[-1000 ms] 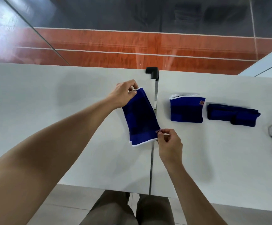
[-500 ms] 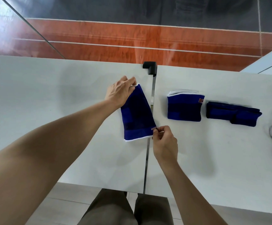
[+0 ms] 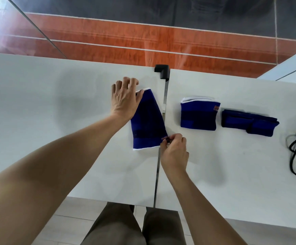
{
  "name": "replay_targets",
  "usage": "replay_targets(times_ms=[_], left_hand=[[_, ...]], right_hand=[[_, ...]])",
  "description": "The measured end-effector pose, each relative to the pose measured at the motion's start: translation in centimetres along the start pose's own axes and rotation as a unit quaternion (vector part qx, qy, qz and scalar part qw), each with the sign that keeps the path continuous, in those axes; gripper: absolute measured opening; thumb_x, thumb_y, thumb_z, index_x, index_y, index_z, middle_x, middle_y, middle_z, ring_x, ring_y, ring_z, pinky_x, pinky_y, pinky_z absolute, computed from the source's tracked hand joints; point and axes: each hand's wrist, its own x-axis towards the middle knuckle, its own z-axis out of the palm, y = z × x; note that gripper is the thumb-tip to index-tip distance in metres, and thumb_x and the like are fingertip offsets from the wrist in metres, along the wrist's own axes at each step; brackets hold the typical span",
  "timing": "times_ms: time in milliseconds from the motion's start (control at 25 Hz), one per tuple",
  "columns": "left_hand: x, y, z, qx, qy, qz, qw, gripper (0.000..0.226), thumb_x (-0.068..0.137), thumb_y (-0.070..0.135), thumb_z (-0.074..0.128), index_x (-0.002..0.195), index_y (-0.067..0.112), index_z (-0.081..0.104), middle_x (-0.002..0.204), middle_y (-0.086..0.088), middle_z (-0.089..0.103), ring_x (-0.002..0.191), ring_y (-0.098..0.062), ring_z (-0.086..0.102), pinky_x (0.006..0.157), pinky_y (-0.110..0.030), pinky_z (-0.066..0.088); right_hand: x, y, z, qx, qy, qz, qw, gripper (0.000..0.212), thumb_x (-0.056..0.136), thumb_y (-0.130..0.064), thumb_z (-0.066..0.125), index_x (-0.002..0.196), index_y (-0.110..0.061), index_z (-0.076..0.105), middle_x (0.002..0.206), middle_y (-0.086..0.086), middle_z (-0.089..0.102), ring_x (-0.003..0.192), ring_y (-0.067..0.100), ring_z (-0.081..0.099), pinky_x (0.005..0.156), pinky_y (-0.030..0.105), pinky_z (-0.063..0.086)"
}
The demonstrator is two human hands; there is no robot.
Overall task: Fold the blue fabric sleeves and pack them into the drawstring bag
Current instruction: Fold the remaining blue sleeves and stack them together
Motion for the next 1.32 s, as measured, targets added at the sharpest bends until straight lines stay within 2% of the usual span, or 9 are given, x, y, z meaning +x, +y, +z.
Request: replay_targets(times_ms=[120, 360, 480, 720, 840, 920, 1040, 1160, 1320], left_hand=[[-7.2, -0.5, -0.7, -0.034, 0.047, 0.106, 0.993, 0.020, 0.100, 0.024, 0.051, 0.110, 0.011, 0.062, 0.110, -0.012, 0.060, 0.093, -0.034, 0.053, 0.086, -0.045, 0.045], [-17.4, -3.3, -0.4, -0.012, -0.196, 0.141, 0.970, 0.078, 0.087, 0.059, 0.059, 0.152, 0.022, 0.036, 0.160, -0.005, 0.033, 0.144, -0.028, 0.033, 0.116, -0.041, 0.033], [-17.3, -3.4, -0.6, -0.019, -0.143, 0.156, 0.977, 0.066, 0.082, 0.036, 0.072, 0.142, 0.018, 0.051, 0.146, -0.006, 0.053, 0.130, -0.031, 0.051, 0.107, -0.042, 0.040], [-17.5, -3.9, -1.8, -0.104, -0.059, 0.182, 0.976, 0.018, 0.087, 0.019, 0.060, 0.103, 0.014, 0.067, 0.108, 0.000, 0.074, 0.113, -0.022, 0.065, 0.099, -0.038, 0.042], [-16.6, -4.3, -3.0, -0.142, -0.112, 0.157, 0.971, 0.005, 0.089, 0.018, 0.055, 0.091, 0.015, 0.059, 0.080, 0.002, 0.068, 0.082, -0.024, 0.066, 0.087, -0.035, 0.044], [-15.5, -4.4, -3.8, -0.171, -0.158, 0.101, 0.967, 0.005, 0.092, 0.020, 0.055, 0.091, 0.016, 0.053, 0.066, 0.001, 0.057, 0.064, -0.030, 0.057, 0.068, -0.036, 0.040], [-13.1, -4.1, -4.5, -0.219, -0.192, -0.045, 0.956, 0.014, 0.096, 0.034, 0.056, 0.100, 0.022, 0.052, 0.072, 0.002, 0.062, 0.067, -0.027, 0.057, 0.060, -0.037, 0.042], [-11.2, -4.1, -4.0, -0.280, -0.212, -0.128, 0.928, 0.023, 0.093, 0.044, 0.061, 0.103, 0.027, 0.050, 0.082, 0.010, 0.068, 0.075, -0.013, 0.062, 0.064, -0.027, 0.046], [-10.0, -4.2, -2.8, -0.319, -0.202, -0.165, 0.911, 0.017, 0.099, 0.038, 0.053, 0.104, 0.022, 0.050, 0.078, 0.005, 0.067, 0.072, -0.020, 0.058, 0.063, -0.032, 0.044]], right_hand=[[-0.2, -0.6, 0.0, -0.015, 0.006, 0.016, 1.000, 0.013, 0.097, -0.027, 0.058, 0.103, -0.018, 0.051, 0.105, 0.001, 0.049, 0.076, 0.017, 0.050, 0.078, 0.034, 0.040], [-1.1, -0.3, -1.0, 0.217, -0.103, 0.058, 0.969, 0.015, 0.092, -0.019, 0.067, 0.099, -0.017, 0.054, 0.090, 0.006, 0.068, 0.074, 0.019, 0.064, 0.063, 0.025, 0.053], [-2.1, -0.4, -2.0, 0.320, -0.172, 0.095, 0.927, 0.016, 0.094, -0.013, 0.062, 0.106, -0.022, 0.058, 0.091, 0.011, 0.068, 0.068, 0.018, 0.061, 0.056, 0.020, 0.051], [-3.0, 0.8, -4.1, 0.300, -0.213, -0.021, 0.930, 0.031, 0.099, -0.003, 0.044, 0.115, -0.019, 0.066, 0.099, 0.003, 0.070, 0.078, 0.012, 0.062, 0.063, 0.016, 0.048], [-2.2, 0.7, -3.6, 0.068, -0.176, -0.191, 0.963, 0.036, 0.090, -0.010, 0.068, 0.122, -0.026, 0.065, 0.115, -0.006, 0.057, 0.097, 0.009, 0.058, 0.082, 0.015, 0.047], [-1.0, 0.0, -2.4, 0.045, -0.139, -0.245, 0.958, 0.027, 0.091, -0.022, 0.071, 0.118, -0.021, 0.067, 0.114, -0.007, 0.060, 0.100, 0.005, 0.057, 0.089, 0.019, 0.046], [0.5, -1.9, -1.5, 0.118, -0.160, -0.193, 0.961, 0.016, 0.100, -0.027, 0.057, 0.114, -0.022, 0.063, 0.100, -0.009, 0.067, 0.088, -0.001, 0.060, 0.076, 0.011, 0.045], [1.9, -2.7, -0.2, 0.060, -0.115, -0.166, 0.977, 0.022, 0.104, -0.035, 0.045, 0.114, -0.020, 0.057, 0.096, -0.007, 0.065, 0.084, 0.017, 0.062, 0.072, 0.027, 0.043], [3.0, -3.7, 1.3, 0.014, -0.075, -0.158, 0.985, 0.023, 0.105, -0.033, 0.041, 0.108, -0.013, 0.051, 0.087, -0.002, 0.061, 0.080, 0.032, 0.063, 0.074, 0.040, 0.047]])
